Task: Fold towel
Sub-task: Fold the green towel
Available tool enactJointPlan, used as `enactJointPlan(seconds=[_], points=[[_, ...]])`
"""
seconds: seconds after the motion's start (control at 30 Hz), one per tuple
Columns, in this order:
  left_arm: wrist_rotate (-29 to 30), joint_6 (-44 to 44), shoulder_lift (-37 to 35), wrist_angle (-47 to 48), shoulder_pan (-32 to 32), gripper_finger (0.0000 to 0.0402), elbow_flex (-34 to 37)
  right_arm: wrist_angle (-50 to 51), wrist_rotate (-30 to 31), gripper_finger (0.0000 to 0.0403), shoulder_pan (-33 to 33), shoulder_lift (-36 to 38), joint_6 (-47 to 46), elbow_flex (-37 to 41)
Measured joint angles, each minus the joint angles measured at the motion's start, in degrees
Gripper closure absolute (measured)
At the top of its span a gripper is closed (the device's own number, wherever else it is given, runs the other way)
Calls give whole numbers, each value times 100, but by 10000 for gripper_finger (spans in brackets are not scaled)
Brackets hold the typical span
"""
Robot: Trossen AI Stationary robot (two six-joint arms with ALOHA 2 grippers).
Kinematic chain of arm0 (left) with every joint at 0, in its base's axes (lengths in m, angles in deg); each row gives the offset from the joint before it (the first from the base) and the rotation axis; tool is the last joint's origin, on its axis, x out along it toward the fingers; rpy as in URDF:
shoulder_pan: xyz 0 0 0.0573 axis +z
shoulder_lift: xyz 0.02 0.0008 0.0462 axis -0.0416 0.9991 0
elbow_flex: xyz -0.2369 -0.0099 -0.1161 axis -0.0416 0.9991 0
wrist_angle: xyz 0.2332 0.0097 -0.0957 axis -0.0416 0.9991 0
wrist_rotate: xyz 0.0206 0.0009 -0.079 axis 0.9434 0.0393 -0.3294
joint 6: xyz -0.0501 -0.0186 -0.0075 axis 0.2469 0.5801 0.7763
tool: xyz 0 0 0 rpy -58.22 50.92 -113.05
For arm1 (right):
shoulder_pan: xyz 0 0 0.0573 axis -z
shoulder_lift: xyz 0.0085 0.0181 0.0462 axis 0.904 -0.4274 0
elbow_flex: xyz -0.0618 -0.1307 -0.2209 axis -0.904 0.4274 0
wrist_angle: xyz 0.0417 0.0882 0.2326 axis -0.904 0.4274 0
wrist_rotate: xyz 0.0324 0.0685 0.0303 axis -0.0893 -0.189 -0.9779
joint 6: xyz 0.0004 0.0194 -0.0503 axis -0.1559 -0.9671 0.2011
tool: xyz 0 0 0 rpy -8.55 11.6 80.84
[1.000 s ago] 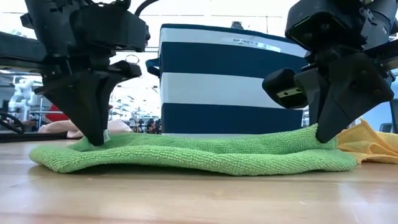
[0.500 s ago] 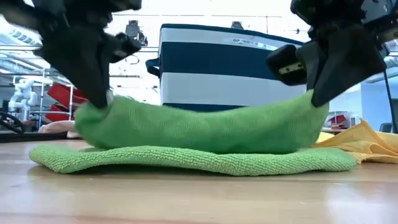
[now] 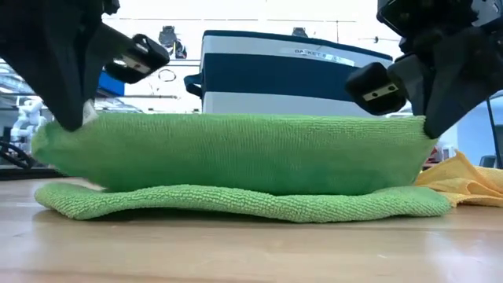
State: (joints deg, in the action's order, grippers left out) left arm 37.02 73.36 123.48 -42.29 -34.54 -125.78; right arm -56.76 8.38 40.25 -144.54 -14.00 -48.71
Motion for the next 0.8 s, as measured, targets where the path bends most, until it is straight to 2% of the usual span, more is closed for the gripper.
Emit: enactJointPlan(seconds=[0.23, 0.4, 0.57, 0.8], points=[[-137, -161, 318, -198, 21, 401, 0, -10, -40, 402, -76, -23, -22, 0], [-202, -159, 452, -202, 23, 399, 0, -32, -67, 381, -128, -199, -95, 0], [-227, -159, 452, -287, 21, 390, 2, -11, -198, 342, -129, -508, -267, 11], [-380, -151, 452, -486, 19, 337, 2, -27, -346, 265, -129, -569, -432, 11]])
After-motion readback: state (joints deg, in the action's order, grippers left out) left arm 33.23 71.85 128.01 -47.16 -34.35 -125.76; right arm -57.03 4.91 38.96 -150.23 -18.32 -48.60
